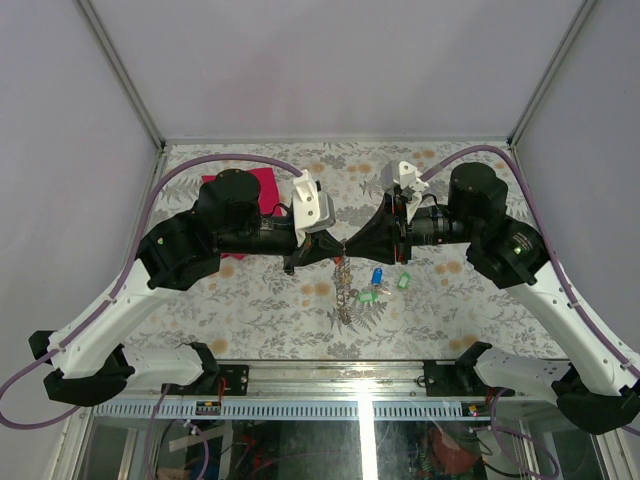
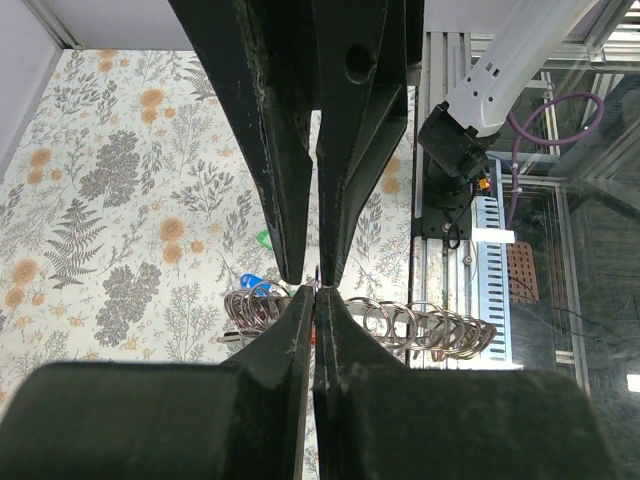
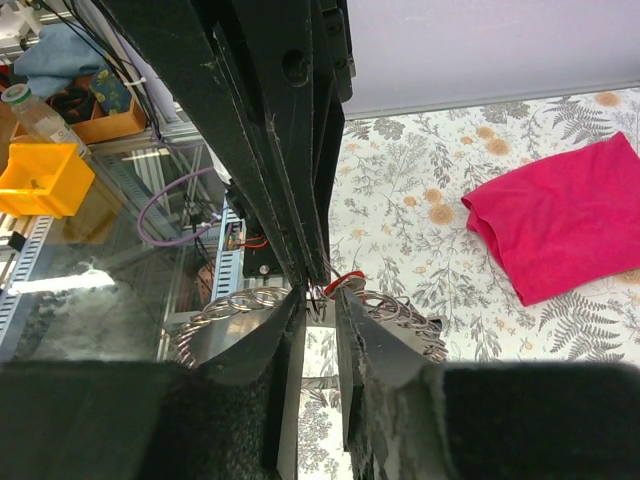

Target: Put the keys on the keyring

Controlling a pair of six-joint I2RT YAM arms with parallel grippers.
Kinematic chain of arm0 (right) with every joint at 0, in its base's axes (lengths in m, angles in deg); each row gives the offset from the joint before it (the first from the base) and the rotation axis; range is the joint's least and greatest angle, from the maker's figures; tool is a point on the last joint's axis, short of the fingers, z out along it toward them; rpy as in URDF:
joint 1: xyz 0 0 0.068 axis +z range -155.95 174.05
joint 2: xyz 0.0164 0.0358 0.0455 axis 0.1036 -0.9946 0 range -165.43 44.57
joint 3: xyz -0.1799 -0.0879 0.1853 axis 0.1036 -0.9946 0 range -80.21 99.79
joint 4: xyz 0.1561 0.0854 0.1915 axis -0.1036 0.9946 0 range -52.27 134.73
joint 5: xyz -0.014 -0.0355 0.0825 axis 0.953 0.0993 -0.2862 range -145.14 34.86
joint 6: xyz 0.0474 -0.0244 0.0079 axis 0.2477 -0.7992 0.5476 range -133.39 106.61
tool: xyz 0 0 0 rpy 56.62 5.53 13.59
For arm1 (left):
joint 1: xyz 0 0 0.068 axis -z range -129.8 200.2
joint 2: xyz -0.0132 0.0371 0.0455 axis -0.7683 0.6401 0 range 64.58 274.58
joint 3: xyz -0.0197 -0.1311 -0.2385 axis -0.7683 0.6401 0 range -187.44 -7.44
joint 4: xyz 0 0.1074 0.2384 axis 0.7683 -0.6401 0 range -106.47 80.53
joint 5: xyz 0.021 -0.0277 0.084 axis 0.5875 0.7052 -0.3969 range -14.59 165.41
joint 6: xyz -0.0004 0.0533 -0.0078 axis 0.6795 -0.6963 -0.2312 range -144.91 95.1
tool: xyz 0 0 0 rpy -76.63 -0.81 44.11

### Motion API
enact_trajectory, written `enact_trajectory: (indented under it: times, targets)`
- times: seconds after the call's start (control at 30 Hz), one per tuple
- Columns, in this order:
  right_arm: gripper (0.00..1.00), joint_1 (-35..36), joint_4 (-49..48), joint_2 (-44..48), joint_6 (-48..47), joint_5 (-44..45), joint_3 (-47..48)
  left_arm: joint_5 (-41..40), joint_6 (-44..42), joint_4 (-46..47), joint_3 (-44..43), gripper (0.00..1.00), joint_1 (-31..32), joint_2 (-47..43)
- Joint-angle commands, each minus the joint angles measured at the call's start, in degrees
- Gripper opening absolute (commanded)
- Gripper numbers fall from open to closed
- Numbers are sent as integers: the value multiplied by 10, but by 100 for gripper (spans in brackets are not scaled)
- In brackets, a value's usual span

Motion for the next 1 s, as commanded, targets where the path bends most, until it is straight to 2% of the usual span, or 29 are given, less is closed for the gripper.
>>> enact_trajectory:
  times: [0.0, 0.1, 0.27, 0.43, 0.53, 0.77, 0.83, 0.97]
  targets:
    - [21, 1, -12, 1, 0, 8, -1, 7, -4, 34, -26, 0, 3, -11]
    - [19, 1, -12, 1, 1, 9, -1, 7, -3, 34, -27, 0, 2, -10]
    - [23, 1, -11, 0, 2, 12, -3, 8, -2, 34, -28, 0, 3, -11]
    - [13, 1, -10, -2, 4, 18, -2, 9, 0, 36, -29, 0, 3, -10]
    - [0, 1, -6, -2, 3, 24, -3, 8, 1, 39, -29, 0, 3, -13]
    - [0, 1, -43, 20, 20, 35, -13, 6, 12, 66, -10, 0, 3, -29]
    - [0, 1, -69, 31, 34, 36, -23, 3, 19, 85, 6, 5, 3, -44]
    - [0, 1, -109, 53, 54, 32, -40, 6, 34, 132, 43, 23, 3, -75]
